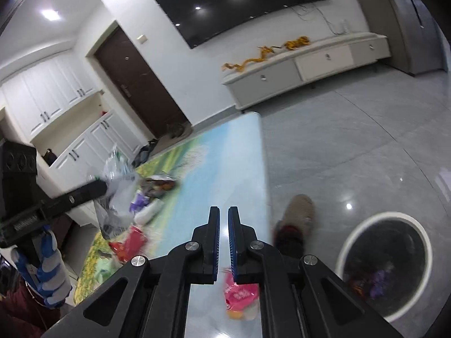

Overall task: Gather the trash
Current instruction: 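Carry the white bag toward the bin while the right tool grasps the pink NB bag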

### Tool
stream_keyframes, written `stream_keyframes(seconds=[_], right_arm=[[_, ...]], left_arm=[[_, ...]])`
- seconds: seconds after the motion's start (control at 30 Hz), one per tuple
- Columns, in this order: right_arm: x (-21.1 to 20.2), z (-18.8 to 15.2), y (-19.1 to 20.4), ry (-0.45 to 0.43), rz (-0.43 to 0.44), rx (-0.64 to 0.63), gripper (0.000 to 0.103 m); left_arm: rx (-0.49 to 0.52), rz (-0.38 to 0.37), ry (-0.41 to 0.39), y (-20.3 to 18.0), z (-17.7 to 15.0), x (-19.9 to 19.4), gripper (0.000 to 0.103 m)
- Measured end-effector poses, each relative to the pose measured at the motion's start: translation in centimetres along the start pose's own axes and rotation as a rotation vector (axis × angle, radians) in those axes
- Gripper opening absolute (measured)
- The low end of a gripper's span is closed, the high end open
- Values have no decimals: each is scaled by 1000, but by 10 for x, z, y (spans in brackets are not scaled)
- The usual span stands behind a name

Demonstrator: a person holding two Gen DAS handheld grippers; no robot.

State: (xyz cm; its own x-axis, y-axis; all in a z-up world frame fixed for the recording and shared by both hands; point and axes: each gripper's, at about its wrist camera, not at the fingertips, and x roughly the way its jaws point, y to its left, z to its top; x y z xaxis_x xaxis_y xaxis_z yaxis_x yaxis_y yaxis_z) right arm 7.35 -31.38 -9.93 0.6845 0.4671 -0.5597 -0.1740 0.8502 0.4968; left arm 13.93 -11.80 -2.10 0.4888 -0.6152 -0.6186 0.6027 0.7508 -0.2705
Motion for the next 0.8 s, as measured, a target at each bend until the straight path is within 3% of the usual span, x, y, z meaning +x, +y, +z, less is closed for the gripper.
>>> stream_keyframes(seconds=[0.27, 0.4, 0.73, 0.77, 0.8], right_arm=[[24, -39, -32, 107, -6, 39, 10], [18, -42, -31, 94, -3, 42, 10], [20, -59, 18, 144, 50, -30, 10], [19, -59, 21, 141, 51, -38, 21], [17, -60, 23, 134, 48, -42, 49]], left_arm=[[10, -16, 29, -8, -1, 14, 19], [-4, -10, 34, -1, -6, 14, 19], [-23, -17, 22, 9, -15, 1, 19], [-24, -16, 20, 10, -15, 0, 19], [-27, -15, 18, 11, -16, -2, 19]])
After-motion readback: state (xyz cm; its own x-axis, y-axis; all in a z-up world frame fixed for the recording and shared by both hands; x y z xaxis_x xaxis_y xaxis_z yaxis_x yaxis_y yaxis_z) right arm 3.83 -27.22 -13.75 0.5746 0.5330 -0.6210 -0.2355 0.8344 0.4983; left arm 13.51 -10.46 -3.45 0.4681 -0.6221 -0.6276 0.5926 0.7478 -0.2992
